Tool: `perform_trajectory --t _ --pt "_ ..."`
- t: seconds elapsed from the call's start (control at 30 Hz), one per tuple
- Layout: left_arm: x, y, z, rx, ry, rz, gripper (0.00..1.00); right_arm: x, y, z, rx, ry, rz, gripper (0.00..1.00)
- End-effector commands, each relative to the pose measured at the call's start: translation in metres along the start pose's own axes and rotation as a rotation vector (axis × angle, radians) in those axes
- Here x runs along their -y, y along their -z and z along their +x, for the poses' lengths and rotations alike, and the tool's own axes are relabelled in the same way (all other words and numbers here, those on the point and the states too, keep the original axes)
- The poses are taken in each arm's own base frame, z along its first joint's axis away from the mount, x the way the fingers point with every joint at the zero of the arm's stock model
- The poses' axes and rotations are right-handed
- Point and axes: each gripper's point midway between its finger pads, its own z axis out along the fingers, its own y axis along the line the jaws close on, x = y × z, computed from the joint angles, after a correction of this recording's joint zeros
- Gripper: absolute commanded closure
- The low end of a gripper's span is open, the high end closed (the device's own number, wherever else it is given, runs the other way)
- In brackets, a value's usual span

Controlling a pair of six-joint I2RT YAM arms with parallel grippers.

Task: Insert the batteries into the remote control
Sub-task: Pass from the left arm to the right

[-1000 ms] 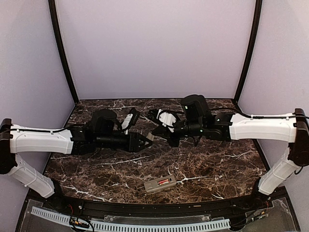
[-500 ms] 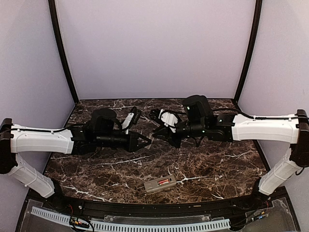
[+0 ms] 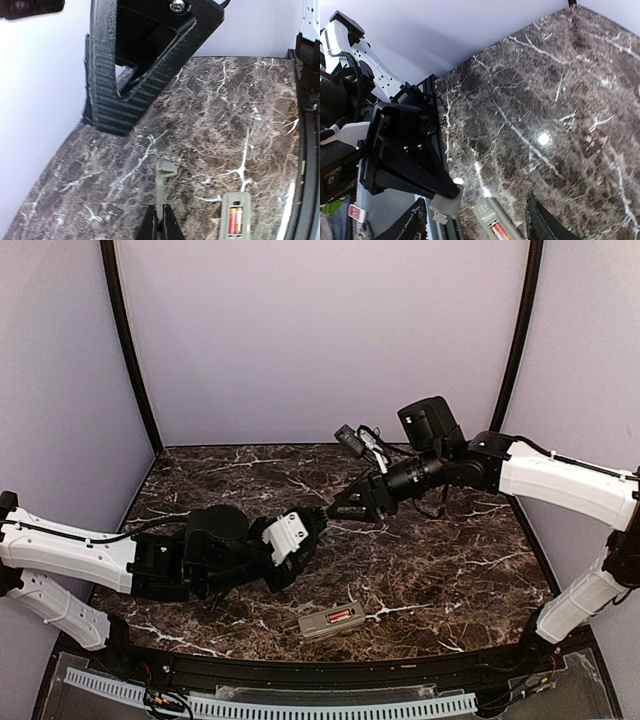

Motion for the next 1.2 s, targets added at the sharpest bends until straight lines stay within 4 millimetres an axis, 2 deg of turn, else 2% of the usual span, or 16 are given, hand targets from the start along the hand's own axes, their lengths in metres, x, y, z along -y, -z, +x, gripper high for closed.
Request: perform_trajectory --t 0.0,0.07,0.23,0.67,0.8,1.03,1.17 --pt "-0.021 0.006 -0.004 0.013 -0.251 -0.182 1.0 -0.016 -0.003 0.02 -0.106 -0.173 -0.059 0.31" --pt "-0.018 0.005 -0.003 0.017 -0.275 -0.18 1.0 -0.024 -0.006 0.025 -0.136 -0.177 -0.068 0.3" --pt "-0.012 0.001 0.0 0.012 -0.297 -0.162 1.0 -0.023 -0.016 0.042 -0.21 -0.183 -0.031 0.29" --pt "-0.005 -0.003 0.002 -0.008 -0.326 -0.143 1.0 -0.026 -0.033 0.027 -0.203 -0.203 -0.076 0.38" --pt "-0.005 -0.002 0.002 -0.009 -0.323 -0.148 1.0 -0.025 -0.036 0.03 -0.222 -0.211 -0.084 0.49" --pt "-0.006 -0.002 0.004 -0.013 -0.322 -0.155 1.0 -0.027 -0.039 0.036 -0.248 -0.221 -0.101 0.54" --pt "-0.005 -0.003 0.003 -0.01 -0.32 -0.149 1.0 -0.027 -0.041 0.036 -0.249 -0.22 -0.106 0.69"
